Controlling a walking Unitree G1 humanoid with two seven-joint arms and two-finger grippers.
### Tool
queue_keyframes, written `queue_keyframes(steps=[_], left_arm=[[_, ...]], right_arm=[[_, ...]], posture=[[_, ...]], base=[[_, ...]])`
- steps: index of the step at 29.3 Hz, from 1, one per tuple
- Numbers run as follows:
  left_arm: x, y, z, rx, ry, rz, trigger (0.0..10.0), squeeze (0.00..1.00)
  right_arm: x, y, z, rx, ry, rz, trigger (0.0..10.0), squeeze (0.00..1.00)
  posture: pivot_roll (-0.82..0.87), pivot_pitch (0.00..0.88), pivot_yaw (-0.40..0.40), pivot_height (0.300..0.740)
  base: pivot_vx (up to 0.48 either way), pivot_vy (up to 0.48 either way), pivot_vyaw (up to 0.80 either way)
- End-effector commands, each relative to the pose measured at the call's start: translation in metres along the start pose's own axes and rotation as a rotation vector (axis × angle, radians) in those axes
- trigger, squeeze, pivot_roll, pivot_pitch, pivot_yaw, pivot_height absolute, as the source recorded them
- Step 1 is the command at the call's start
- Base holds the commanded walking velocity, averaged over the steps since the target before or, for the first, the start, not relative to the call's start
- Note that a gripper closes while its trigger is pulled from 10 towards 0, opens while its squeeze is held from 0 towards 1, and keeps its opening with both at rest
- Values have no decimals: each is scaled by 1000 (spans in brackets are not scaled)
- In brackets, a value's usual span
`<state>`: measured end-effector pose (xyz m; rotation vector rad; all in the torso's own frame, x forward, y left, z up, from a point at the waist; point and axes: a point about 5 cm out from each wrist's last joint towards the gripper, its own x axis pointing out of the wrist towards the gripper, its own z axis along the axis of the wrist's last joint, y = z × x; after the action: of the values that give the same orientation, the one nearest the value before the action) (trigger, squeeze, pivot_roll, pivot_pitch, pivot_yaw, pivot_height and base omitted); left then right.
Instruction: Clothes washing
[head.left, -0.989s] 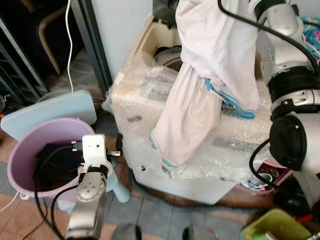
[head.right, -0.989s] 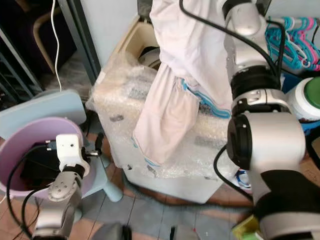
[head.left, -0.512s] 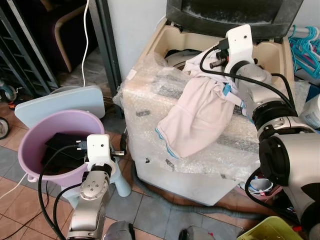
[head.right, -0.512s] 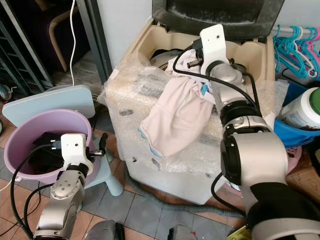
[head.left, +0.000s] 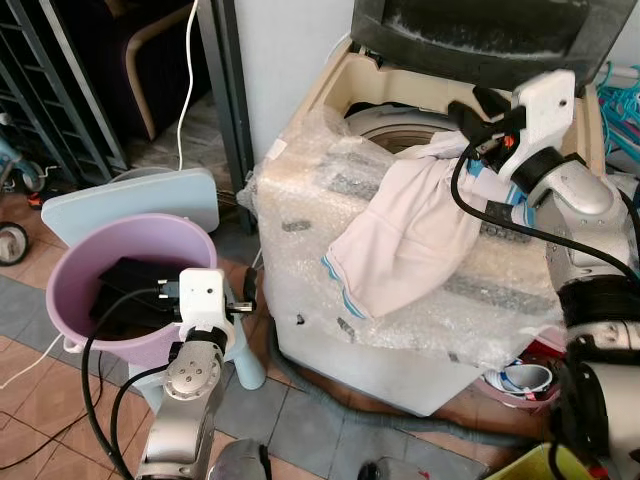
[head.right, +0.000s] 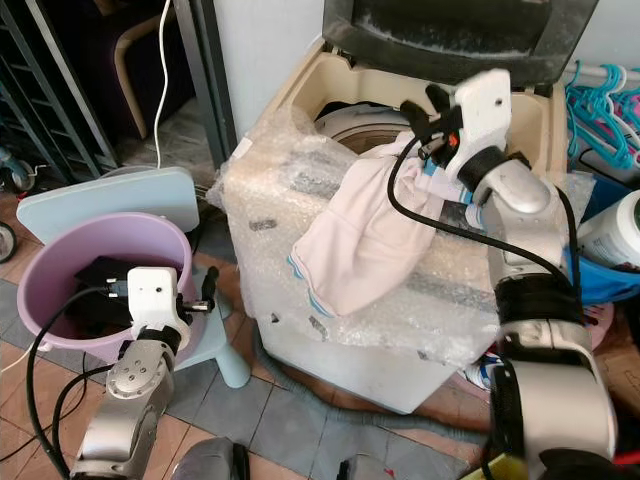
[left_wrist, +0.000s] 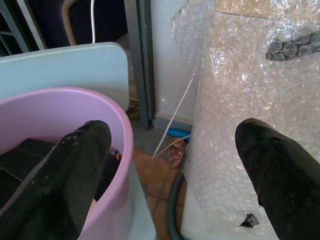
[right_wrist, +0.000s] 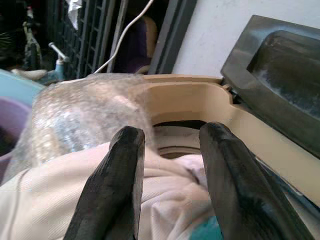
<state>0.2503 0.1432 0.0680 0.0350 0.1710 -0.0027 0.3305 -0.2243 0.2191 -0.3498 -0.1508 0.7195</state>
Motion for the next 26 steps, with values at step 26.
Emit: queue_keyframes(steps=[26], left_arm=[[7, -3, 2, 27, -7, -8, 10000, 0]], right_arm=[[2, -5, -35, -117, 377, 21, 10000, 1000]], posture=[[15, 15, 3, 740]], base=[[0, 0, 0]])
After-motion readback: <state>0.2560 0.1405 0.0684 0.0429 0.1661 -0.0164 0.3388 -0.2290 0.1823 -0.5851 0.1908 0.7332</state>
